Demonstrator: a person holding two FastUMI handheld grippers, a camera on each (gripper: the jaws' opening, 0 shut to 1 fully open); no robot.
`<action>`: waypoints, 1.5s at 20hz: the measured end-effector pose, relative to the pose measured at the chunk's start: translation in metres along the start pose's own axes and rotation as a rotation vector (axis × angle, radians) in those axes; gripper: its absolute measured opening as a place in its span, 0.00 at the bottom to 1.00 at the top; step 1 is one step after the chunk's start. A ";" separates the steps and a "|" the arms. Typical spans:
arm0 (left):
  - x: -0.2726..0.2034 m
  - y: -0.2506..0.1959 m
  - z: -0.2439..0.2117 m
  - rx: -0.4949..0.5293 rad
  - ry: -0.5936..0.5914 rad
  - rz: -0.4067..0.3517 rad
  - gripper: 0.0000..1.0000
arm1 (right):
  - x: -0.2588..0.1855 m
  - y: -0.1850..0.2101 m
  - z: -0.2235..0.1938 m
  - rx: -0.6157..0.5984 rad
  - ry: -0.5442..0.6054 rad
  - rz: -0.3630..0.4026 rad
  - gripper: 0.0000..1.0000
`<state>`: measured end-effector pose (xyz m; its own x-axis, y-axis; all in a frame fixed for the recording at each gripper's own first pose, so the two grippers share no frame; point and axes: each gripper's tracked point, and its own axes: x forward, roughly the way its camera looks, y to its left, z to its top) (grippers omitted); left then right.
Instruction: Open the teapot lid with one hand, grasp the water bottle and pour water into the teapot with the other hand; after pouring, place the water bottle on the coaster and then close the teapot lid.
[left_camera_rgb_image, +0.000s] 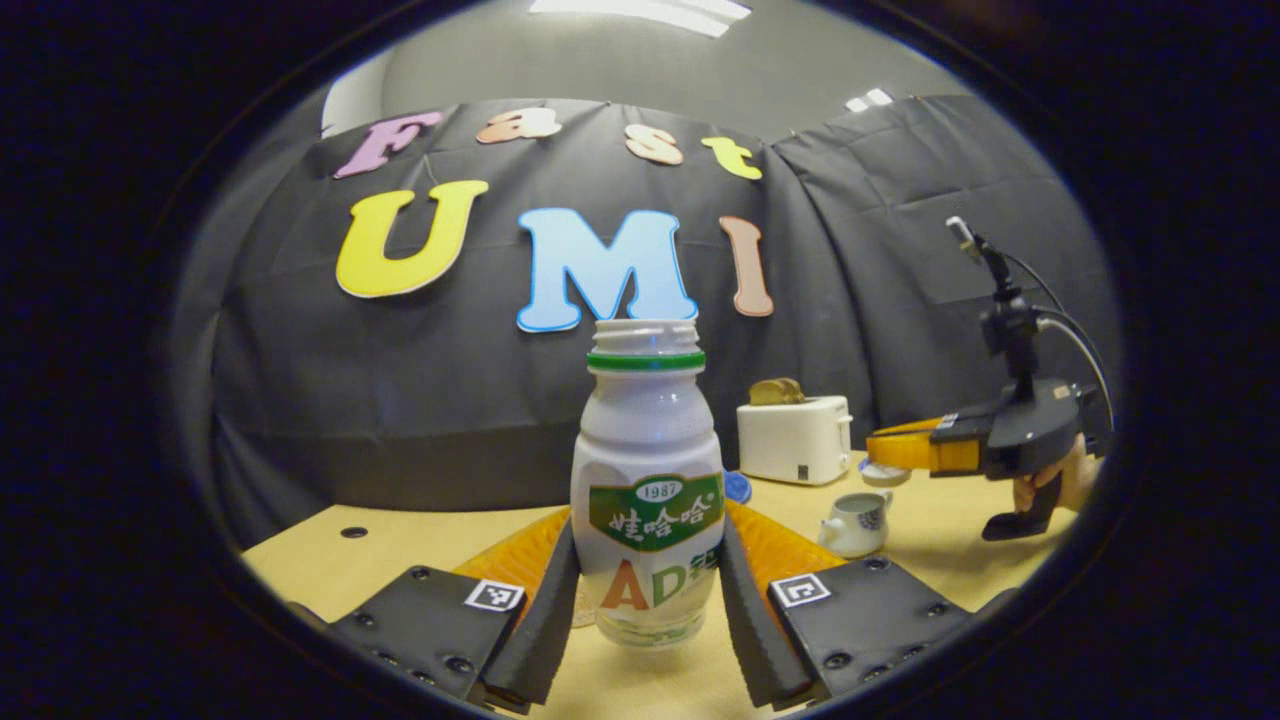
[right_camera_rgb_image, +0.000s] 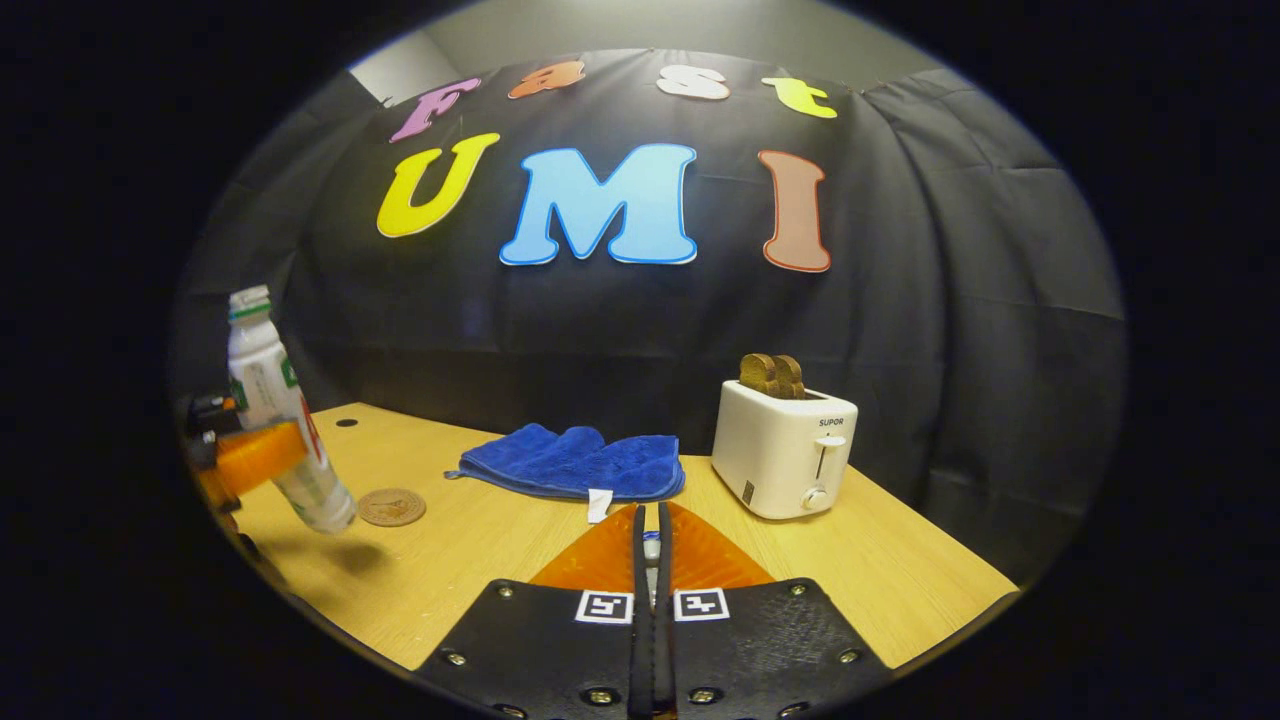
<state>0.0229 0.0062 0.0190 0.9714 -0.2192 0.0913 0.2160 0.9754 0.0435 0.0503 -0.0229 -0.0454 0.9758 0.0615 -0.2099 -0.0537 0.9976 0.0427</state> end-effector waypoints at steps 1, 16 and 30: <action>-0.001 0.003 0.003 -0.018 -0.007 0.001 0.76 | 0.006 0.000 -0.006 0.001 0.010 0.001 0.01; 0.013 0.018 -0.034 -0.063 0.100 0.042 0.75 | 0.018 0.011 -0.029 0.019 0.050 0.028 0.05; 0.093 0.091 -0.062 -0.065 0.175 0.145 0.80 | -0.025 0.018 0.028 -0.032 -0.167 0.033 0.49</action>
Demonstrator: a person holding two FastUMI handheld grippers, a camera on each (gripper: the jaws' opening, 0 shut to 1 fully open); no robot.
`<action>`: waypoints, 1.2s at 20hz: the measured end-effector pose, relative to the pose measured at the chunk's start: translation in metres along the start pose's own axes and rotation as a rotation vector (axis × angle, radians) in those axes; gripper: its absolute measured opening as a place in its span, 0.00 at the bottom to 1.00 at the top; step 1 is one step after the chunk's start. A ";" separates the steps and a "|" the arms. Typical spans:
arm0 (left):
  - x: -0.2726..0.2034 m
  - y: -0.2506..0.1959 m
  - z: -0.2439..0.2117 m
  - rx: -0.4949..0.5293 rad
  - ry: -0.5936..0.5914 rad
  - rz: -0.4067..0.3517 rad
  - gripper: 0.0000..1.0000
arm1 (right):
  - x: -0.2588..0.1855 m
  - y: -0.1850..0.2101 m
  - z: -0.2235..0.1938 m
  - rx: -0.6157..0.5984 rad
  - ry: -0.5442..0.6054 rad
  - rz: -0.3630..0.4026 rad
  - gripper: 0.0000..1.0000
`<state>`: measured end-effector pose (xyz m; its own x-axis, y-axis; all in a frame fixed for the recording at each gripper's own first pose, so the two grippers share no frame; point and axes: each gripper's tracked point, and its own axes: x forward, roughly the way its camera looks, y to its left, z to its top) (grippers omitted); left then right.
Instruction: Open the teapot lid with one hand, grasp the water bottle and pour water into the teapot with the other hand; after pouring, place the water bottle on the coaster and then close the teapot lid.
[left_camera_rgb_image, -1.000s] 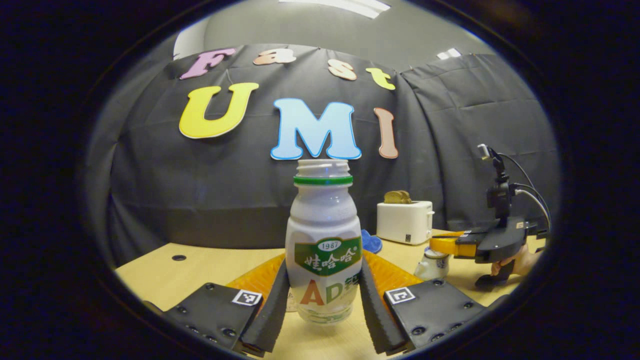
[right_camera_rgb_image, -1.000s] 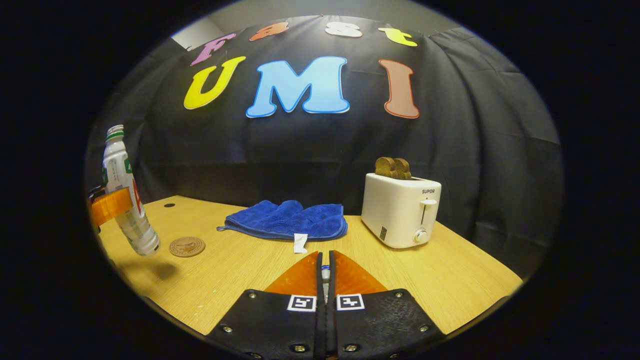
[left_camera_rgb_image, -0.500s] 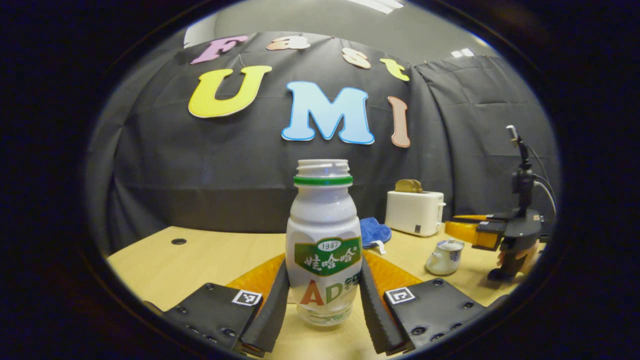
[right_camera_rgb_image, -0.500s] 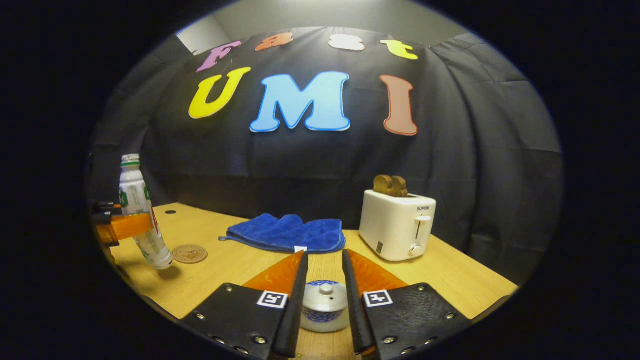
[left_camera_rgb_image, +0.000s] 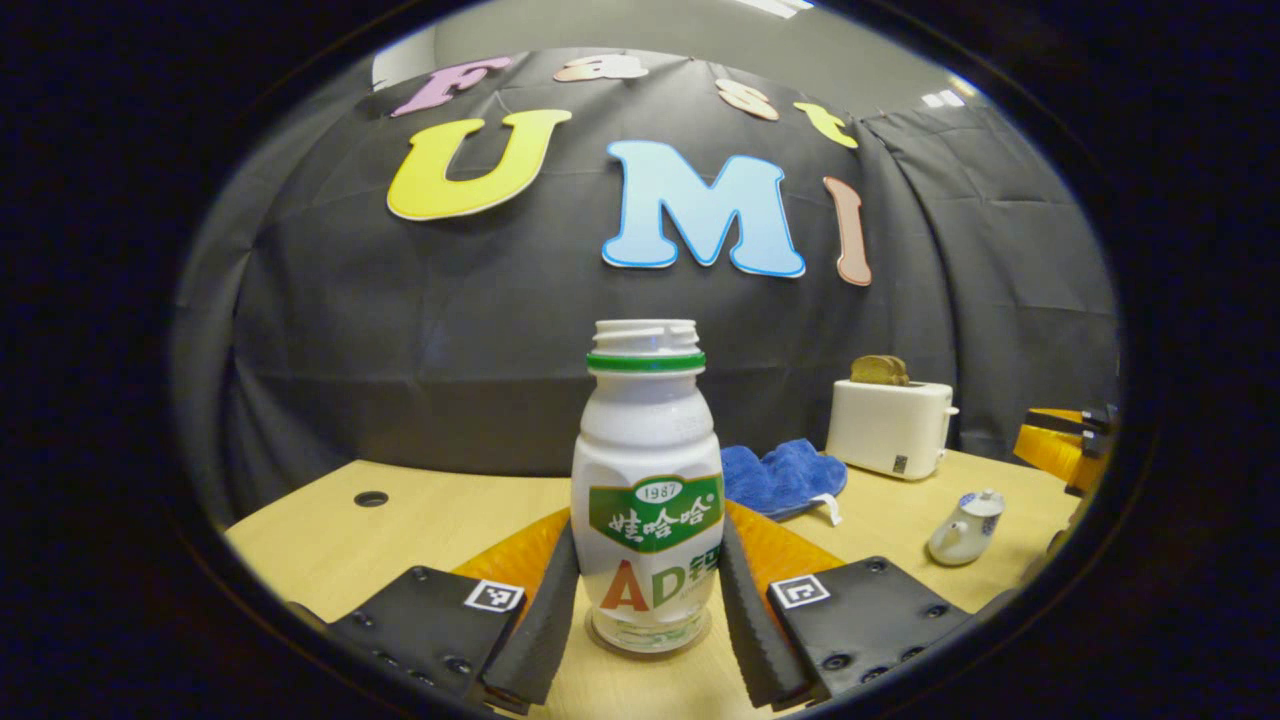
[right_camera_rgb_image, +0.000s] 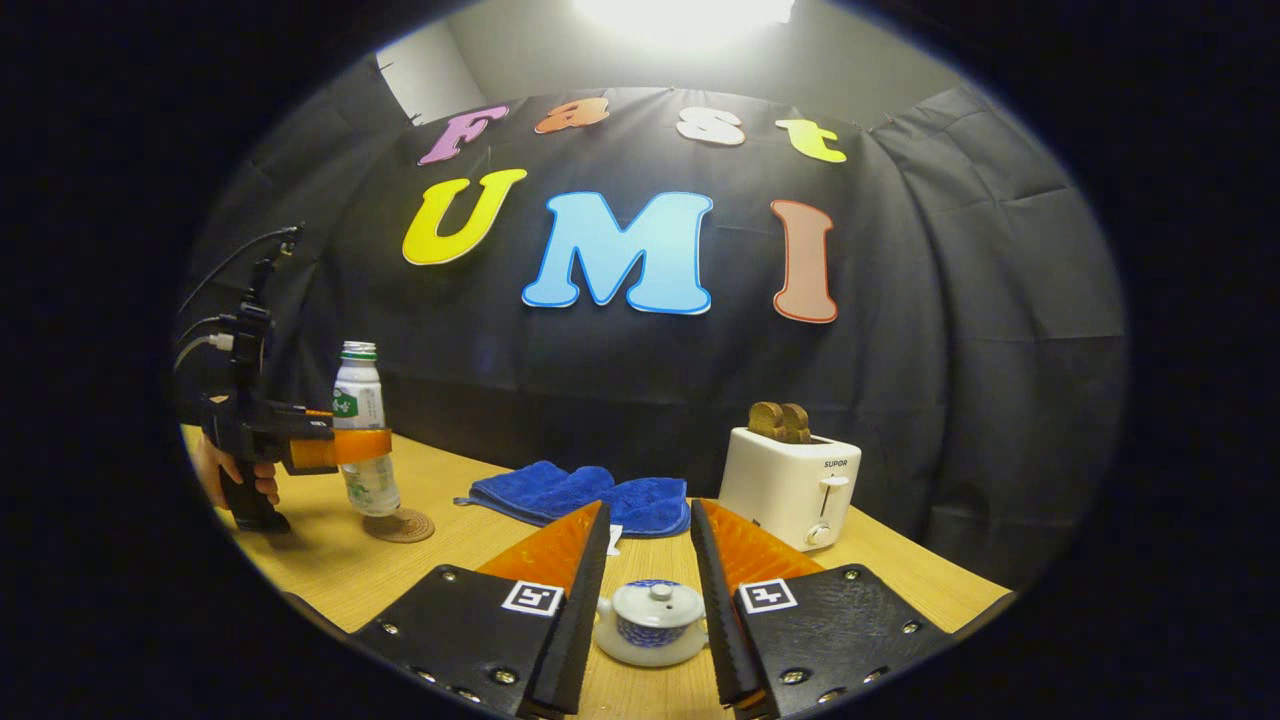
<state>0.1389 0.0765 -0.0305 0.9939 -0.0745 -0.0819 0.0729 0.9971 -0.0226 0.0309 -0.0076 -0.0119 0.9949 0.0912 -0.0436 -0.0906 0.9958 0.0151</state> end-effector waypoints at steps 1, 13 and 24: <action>0.010 0.002 -0.006 -0.002 0.019 0.006 0.75 | 0.000 -0.001 -0.001 -0.010 -0.001 -0.005 0.49; 0.023 0.002 -0.027 0.002 0.070 -0.008 0.72 | 0.002 0.006 -0.006 -0.045 0.011 0.002 0.49; 0.009 0.002 -0.028 0.010 0.067 0.026 1.00 | 0.001 0.014 -0.009 -0.039 0.022 0.035 0.49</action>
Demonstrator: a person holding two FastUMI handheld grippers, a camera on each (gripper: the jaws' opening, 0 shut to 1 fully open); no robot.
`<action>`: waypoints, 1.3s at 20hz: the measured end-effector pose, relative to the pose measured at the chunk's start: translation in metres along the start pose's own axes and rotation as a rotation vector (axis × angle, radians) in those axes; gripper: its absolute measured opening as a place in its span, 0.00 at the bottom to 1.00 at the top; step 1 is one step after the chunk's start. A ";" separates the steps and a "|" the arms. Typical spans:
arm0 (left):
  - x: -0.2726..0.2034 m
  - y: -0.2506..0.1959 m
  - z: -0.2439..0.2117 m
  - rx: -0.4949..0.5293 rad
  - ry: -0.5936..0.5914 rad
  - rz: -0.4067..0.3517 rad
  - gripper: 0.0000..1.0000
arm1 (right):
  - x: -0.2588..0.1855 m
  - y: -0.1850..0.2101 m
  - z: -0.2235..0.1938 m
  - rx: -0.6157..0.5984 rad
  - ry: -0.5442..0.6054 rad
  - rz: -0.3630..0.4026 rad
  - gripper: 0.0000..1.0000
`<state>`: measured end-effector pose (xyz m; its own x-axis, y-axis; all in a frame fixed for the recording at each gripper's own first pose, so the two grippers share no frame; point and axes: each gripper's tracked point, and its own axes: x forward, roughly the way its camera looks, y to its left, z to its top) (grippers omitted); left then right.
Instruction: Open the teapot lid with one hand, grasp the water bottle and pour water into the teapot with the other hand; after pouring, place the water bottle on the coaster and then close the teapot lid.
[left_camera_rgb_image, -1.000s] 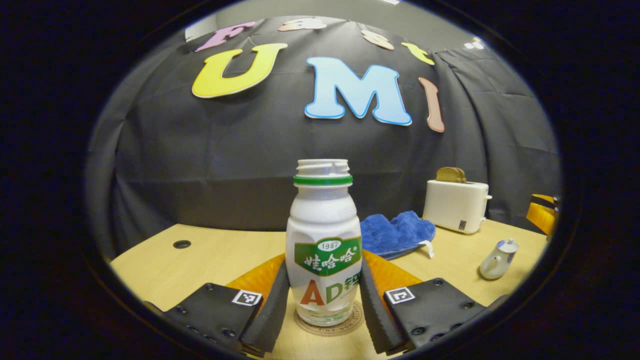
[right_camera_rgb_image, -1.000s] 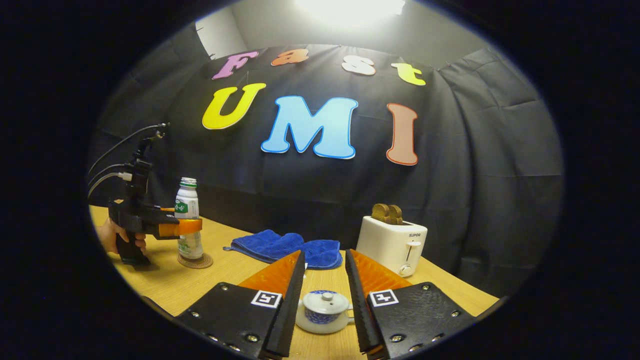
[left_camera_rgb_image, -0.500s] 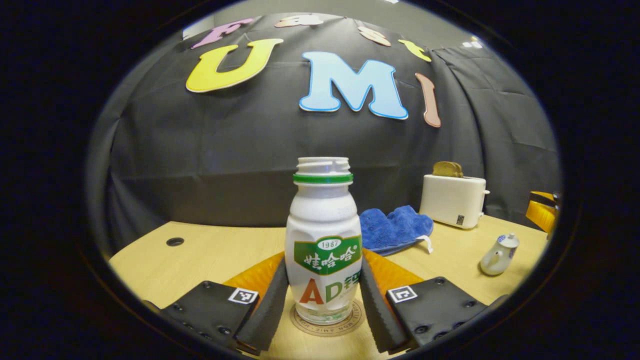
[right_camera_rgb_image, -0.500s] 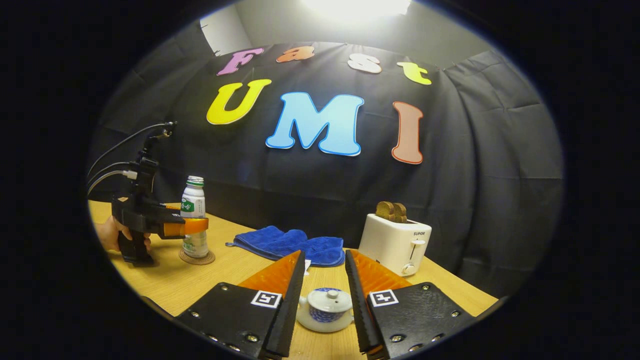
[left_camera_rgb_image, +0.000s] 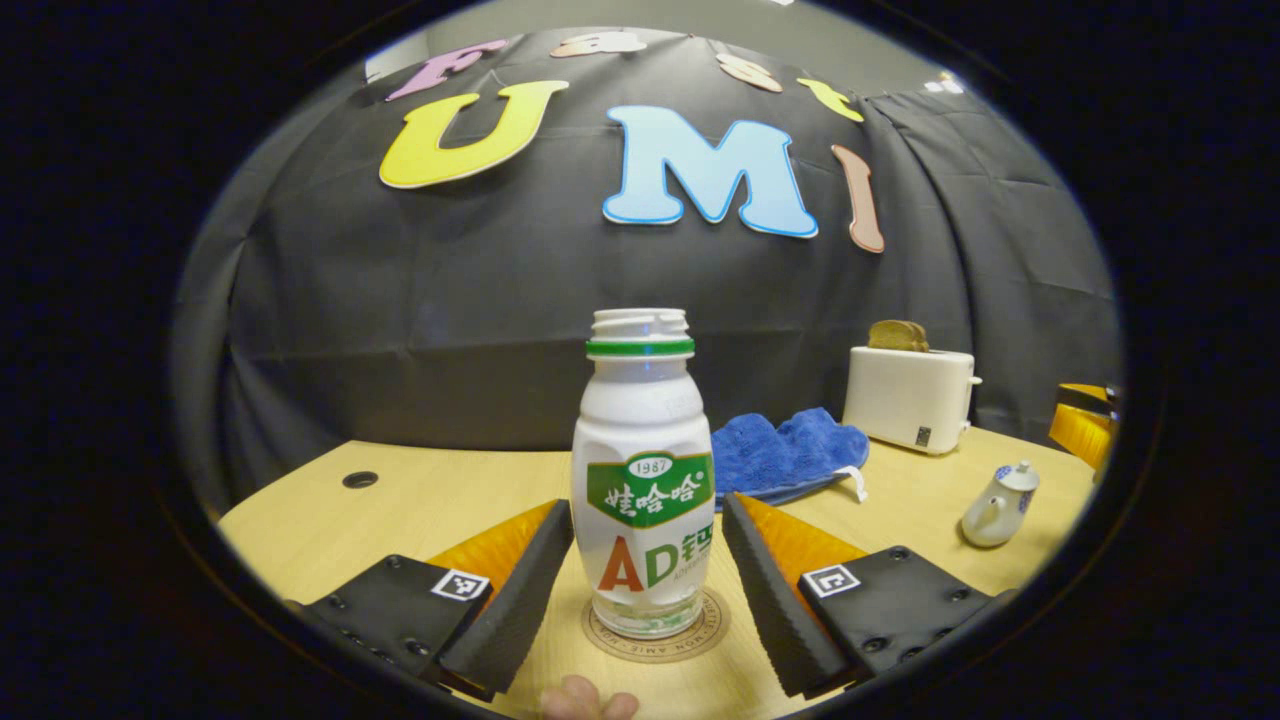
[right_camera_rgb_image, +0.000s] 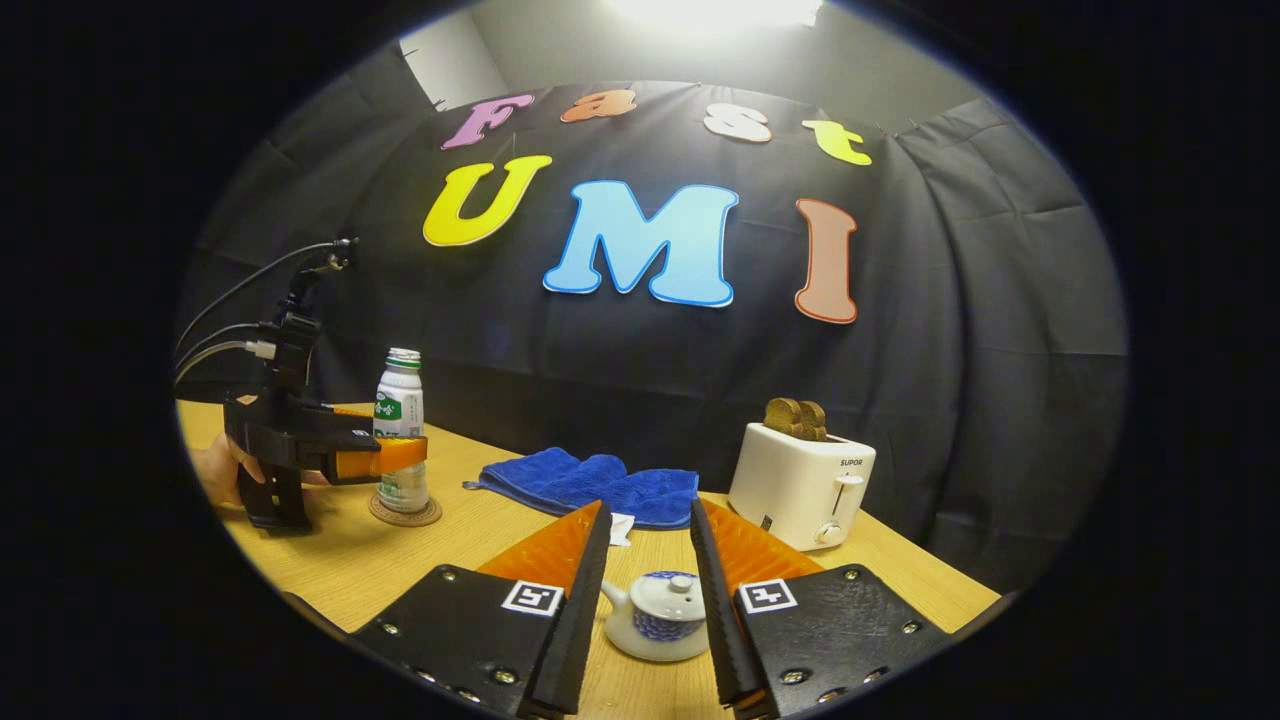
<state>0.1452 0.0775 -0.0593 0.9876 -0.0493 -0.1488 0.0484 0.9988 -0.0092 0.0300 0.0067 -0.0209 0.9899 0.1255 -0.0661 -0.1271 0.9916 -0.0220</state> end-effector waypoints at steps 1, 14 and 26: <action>-0.004 0.003 0.000 0.000 -0.007 0.020 1.00 | -0.001 0.001 0.000 0.004 0.000 0.001 0.49; -0.193 -0.062 0.003 0.031 -0.098 0.097 1.00 | -0.067 0.064 -0.009 0.142 0.077 0.020 0.96; -0.246 -0.078 -0.013 0.013 -0.103 0.165 0.94 | -0.125 0.097 -0.024 0.168 0.072 -0.039 0.95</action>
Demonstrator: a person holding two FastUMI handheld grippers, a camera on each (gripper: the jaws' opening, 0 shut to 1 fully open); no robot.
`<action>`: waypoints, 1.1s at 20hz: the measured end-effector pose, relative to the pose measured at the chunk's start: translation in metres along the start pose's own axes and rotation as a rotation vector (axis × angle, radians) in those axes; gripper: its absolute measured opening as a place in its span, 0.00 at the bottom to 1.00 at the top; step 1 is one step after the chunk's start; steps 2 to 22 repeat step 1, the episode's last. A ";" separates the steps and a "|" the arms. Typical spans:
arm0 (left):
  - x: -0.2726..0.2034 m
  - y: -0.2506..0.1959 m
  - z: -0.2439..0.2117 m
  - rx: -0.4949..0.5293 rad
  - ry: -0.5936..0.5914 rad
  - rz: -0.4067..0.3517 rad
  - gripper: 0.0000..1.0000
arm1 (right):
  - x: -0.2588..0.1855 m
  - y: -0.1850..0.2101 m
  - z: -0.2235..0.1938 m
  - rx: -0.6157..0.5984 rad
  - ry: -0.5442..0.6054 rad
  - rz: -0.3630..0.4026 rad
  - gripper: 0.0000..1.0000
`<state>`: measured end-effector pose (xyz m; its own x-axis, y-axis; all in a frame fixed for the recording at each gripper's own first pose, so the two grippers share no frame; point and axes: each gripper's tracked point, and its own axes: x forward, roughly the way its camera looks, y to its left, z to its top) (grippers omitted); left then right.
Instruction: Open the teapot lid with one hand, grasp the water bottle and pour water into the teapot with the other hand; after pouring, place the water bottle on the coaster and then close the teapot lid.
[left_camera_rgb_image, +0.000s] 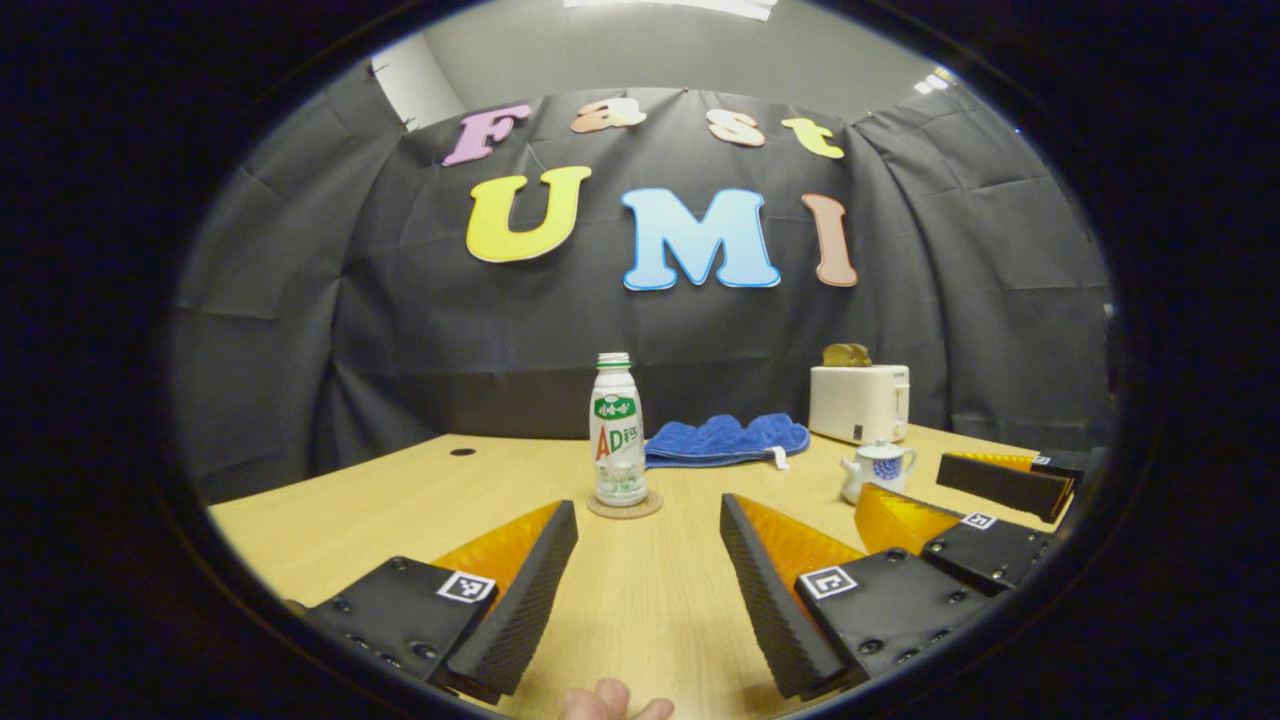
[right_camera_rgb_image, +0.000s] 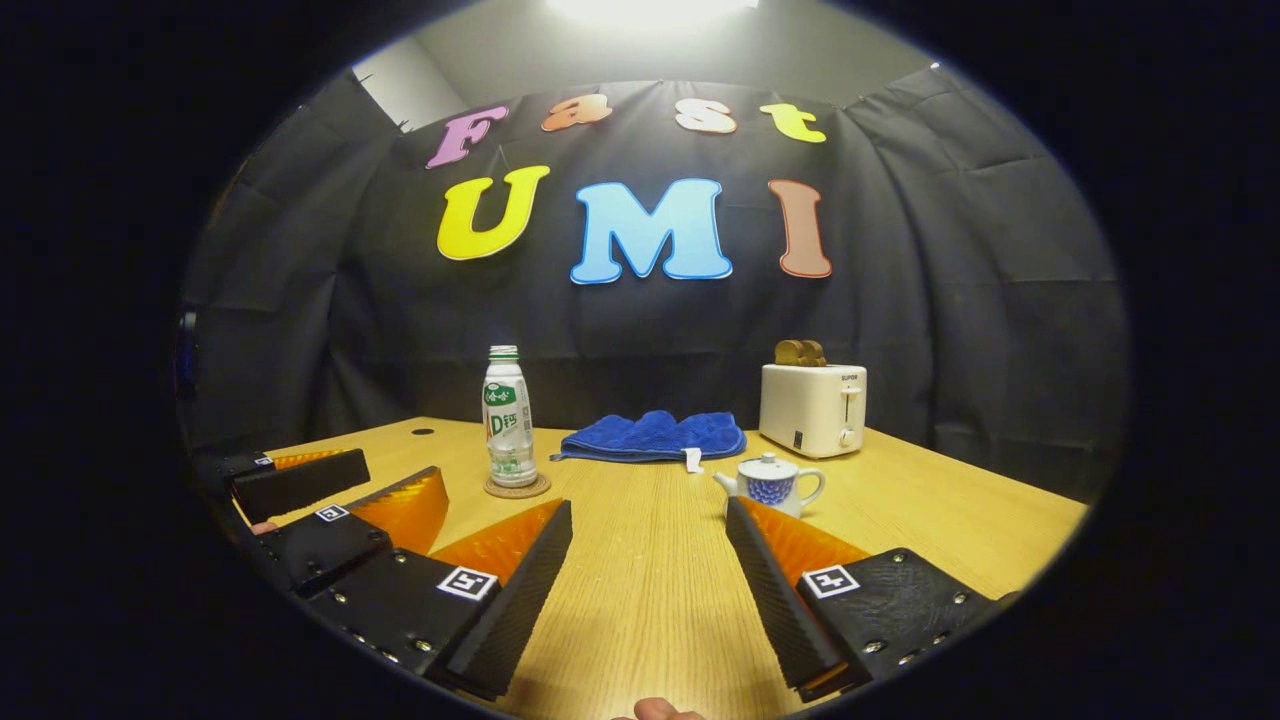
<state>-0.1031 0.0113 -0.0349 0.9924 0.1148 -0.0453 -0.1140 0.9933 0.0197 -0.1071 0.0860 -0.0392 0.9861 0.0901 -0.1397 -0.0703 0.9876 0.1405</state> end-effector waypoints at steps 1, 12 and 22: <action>0.001 -0.005 0.001 0.003 -0.004 -0.015 0.99 | 0.000 0.000 0.001 0.002 -0.001 -0.001 0.95; 0.001 -0.005 0.001 0.003 -0.004 -0.015 0.99 | 0.000 0.000 0.001 0.002 -0.001 -0.001 0.95; 0.001 -0.005 0.001 0.003 -0.004 -0.015 0.99 | 0.000 0.000 0.001 0.002 -0.001 -0.001 0.95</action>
